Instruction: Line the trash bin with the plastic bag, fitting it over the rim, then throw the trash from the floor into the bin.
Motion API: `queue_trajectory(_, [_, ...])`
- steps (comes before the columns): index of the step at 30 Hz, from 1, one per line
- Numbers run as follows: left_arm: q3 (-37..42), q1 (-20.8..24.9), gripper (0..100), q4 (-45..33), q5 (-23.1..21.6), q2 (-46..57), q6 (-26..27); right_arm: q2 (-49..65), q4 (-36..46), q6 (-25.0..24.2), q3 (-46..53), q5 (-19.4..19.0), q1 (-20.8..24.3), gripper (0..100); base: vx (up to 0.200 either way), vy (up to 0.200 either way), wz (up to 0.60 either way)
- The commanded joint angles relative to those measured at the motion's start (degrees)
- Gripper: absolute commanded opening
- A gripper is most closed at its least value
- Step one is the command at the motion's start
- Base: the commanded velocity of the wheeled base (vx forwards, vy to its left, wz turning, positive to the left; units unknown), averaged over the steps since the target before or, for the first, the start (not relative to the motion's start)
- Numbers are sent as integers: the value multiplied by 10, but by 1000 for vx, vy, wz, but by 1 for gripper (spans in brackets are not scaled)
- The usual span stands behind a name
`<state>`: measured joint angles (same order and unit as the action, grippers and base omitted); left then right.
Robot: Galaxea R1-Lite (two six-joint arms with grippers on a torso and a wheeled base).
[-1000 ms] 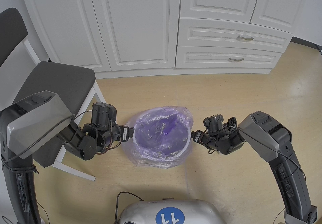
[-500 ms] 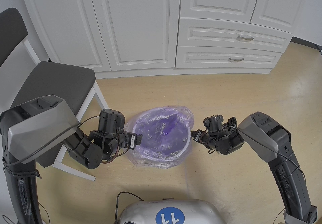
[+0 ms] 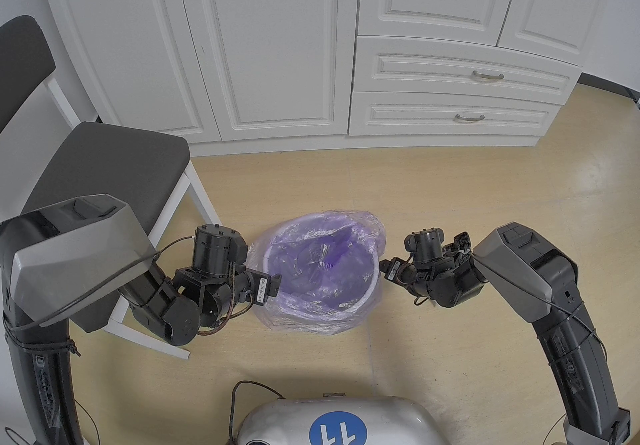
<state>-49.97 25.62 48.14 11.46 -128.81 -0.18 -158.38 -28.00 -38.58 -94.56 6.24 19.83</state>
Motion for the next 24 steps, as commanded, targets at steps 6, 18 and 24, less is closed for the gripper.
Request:
queue_trajectory(6, [2, 4, 100, 1, 15, 3, 5, -1, 0, 0, 0, 0, 0, 100, 0, 0, 0])
queue_trajectory(18, [25, 15, 100, 20, 15, 15, 18, -1, -1, 0, -1, 1, 0, 100, 0, 0, 0])
queue_trajectory(24, [30, 16, 100, 21, 19, 12, 104, -2, -13, 0, 2, 1, 0, 100, 0, 0, 0])
